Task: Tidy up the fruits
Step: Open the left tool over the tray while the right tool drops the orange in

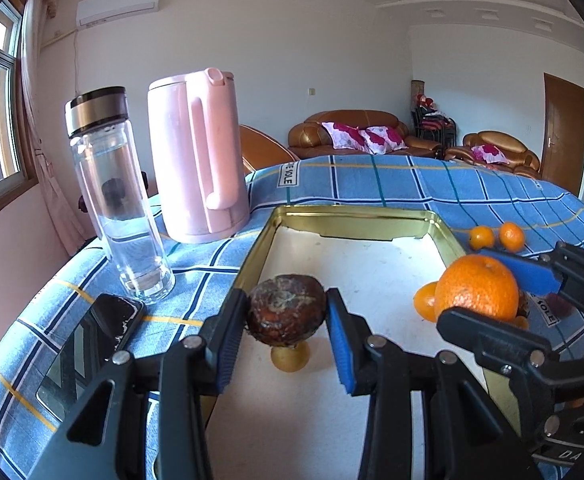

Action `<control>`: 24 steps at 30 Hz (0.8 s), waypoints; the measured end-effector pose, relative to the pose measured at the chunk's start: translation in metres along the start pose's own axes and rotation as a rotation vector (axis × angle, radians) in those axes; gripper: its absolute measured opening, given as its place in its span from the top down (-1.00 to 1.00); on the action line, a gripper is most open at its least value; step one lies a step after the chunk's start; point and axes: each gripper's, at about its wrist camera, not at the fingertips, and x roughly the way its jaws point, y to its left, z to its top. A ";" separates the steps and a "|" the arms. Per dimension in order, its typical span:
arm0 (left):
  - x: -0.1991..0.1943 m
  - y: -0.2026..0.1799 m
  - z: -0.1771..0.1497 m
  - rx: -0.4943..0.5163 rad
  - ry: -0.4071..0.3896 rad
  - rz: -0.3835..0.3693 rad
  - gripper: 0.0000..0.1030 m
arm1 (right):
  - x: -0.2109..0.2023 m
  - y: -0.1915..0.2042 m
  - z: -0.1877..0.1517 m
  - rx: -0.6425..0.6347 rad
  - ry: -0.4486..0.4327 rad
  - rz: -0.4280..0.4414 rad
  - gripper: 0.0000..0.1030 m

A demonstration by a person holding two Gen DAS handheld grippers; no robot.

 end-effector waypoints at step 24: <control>0.023 -0.005 0.001 0.025 0.106 -0.014 0.19 | 0.029 0.001 -0.004 -0.013 0.154 -0.006 0.06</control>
